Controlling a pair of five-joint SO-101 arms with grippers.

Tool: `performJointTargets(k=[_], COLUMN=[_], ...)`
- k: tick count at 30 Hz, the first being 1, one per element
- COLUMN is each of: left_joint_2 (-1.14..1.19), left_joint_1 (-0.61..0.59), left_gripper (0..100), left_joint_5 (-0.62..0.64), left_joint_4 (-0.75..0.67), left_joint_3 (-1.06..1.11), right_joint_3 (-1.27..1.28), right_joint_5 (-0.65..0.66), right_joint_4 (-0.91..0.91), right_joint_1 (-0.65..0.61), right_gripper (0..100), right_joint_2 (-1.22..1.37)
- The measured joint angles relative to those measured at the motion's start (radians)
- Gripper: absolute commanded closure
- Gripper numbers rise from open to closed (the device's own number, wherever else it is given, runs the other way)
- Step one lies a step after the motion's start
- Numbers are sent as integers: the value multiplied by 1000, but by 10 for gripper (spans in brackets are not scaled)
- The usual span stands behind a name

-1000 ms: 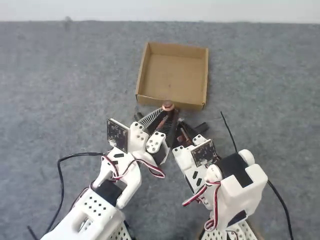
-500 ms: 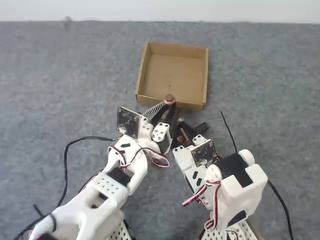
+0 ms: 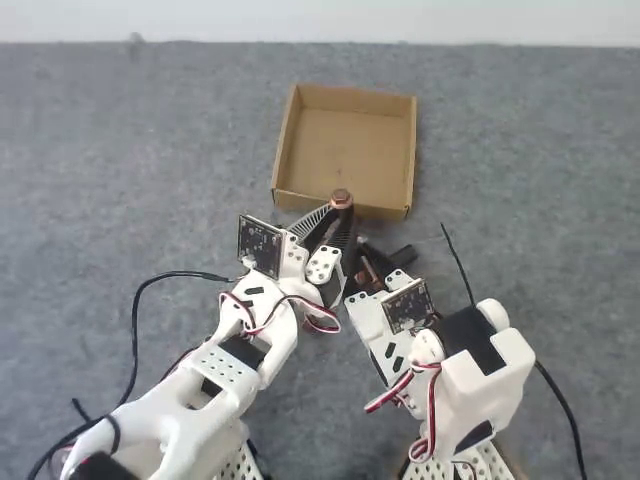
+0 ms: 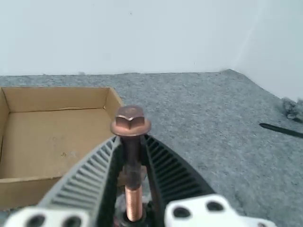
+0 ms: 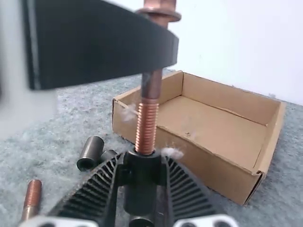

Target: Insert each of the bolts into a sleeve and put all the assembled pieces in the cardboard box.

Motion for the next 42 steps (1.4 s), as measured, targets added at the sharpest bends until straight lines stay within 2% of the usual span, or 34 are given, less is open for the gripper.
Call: performJointTargets(k=[13,21,30,42], left_joint_2=[0,2,0,0], left_joint_1=[0,-12,-11,28], left_gripper=[990,990,990,990], left_joint_5=[6,6,6,-61], left_joint_4=[20,175,183,292], left_joint_3=[-8,-74,-74,-74], right_joint_3=[0,0,0,0], right_joint_5=[0,0,2,0], right_joint_4=[-15,-15,-57,-72], right_joint_1=[6,6,34,41], right_gripper=[992,992,992,992], right_joint_2=[0,0,0,0])
